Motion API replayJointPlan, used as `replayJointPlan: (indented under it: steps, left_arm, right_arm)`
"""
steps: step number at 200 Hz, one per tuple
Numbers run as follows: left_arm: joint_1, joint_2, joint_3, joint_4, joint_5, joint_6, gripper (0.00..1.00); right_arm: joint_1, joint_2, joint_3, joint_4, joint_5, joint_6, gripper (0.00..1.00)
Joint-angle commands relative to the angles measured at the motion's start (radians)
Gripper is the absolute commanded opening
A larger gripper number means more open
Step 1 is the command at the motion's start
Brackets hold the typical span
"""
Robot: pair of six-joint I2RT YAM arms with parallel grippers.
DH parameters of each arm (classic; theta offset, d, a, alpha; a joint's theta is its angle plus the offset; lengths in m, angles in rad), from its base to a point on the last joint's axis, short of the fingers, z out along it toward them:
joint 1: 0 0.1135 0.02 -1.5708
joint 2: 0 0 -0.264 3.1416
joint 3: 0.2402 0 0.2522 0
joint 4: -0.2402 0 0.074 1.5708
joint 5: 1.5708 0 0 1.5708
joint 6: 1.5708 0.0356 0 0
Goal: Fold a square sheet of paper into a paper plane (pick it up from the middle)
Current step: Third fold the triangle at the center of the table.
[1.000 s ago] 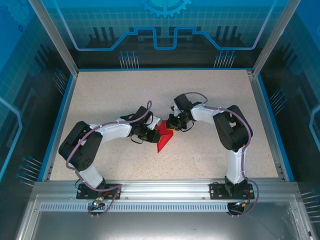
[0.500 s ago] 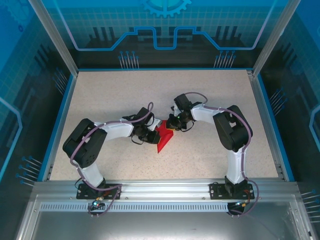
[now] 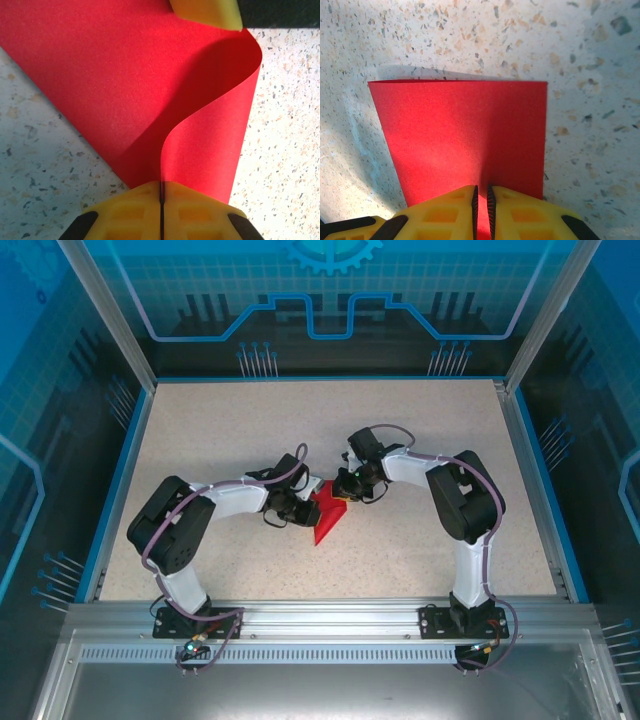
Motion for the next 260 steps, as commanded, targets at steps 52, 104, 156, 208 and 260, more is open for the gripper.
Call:
replayJointPlan:
  steps: [52, 104, 156, 208, 260]
  left_arm:
    - [0.007, 0.016, 0.008, -0.009, 0.000, -0.017, 0.09]
    - [0.009, 0.010, 0.014, -0.020, -0.011, -0.025, 0.09]
    - [0.008, -0.017, -0.001, -0.013, -0.013, -0.033, 0.09]
    - [0.006, -0.041, -0.022, 0.007, -0.031, -0.050, 0.09]
    - [0.006, -0.011, -0.001, 0.010, -0.002, -0.034, 0.11]
  right_arm:
    - [0.009, 0.026, 0.006, -0.042, -0.001, 0.006, 0.17]
    - [0.011, 0.030, 0.005, -0.036, -0.001, 0.015, 0.17]
    - [0.011, 0.036, 0.006, -0.037, 0.000, 0.018, 0.17]
    - [0.011, 0.035, 0.006, -0.041, 0.002, 0.017, 0.17]
    - [0.013, 0.037, 0.006, -0.038, 0.000, 0.017, 0.17]
